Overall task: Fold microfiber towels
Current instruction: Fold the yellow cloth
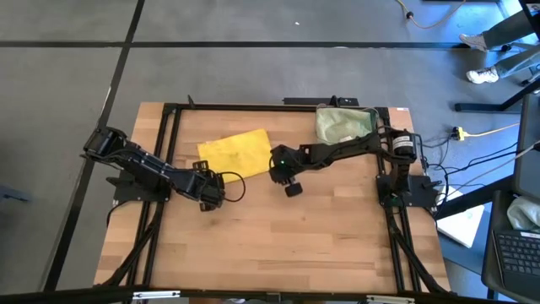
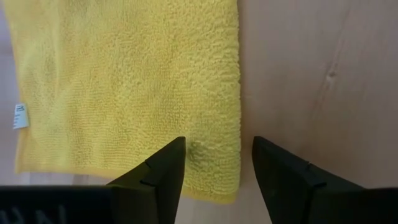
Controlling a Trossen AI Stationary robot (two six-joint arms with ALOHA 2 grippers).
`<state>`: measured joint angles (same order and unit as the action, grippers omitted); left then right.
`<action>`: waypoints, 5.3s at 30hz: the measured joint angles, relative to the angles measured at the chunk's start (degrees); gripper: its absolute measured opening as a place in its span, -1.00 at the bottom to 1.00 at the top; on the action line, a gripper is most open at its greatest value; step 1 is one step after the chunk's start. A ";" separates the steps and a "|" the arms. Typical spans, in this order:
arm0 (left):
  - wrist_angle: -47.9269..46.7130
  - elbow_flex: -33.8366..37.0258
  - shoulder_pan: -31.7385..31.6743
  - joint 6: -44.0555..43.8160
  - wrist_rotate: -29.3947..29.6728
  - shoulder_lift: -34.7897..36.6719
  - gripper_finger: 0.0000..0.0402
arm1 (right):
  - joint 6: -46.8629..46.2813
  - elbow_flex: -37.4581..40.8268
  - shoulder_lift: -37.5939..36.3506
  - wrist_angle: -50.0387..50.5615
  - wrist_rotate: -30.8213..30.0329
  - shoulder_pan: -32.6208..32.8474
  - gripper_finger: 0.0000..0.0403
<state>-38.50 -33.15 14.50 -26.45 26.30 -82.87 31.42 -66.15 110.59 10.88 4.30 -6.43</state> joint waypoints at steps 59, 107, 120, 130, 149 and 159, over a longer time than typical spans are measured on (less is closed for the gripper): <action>-6.68 -2.05 1.49 1.15 -0.54 -0.46 -0.99 | -10.16 -0.05 4.96 -14.33 15.04 2.69 0.03; -4.73 -17.84 2.05 -3.49 -11.17 -0.45 -1.00 | -2.60 -20.79 21.75 -30.23 -18.61 15.06 0.03; -2.12 -17.81 2.04 -4.33 -14.49 -0.46 -1.00 | -2.84 -20.81 21.75 -26.97 -14.79 14.53 -0.16; -0.01 -17.81 2.05 -4.41 -15.36 -0.46 -1.00 | -2.41 -20.79 21.75 -27.01 -10.28 14.02 -0.46; -1.88 -17.94 2.89 -2.31 -14.30 2.62 -1.00 | -2.42 -20.91 21.75 -21.79 -10.23 14.02 -0.94; -9.99 -17.92 7.48 -4.52 -2.12 13.72 -1.00 | -2.80 -20.69 19.85 -10.01 -10.21 14.99 -0.98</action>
<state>-48.49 -51.07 21.98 -30.97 24.18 -69.15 28.62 -86.84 130.43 0.86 -5.91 8.56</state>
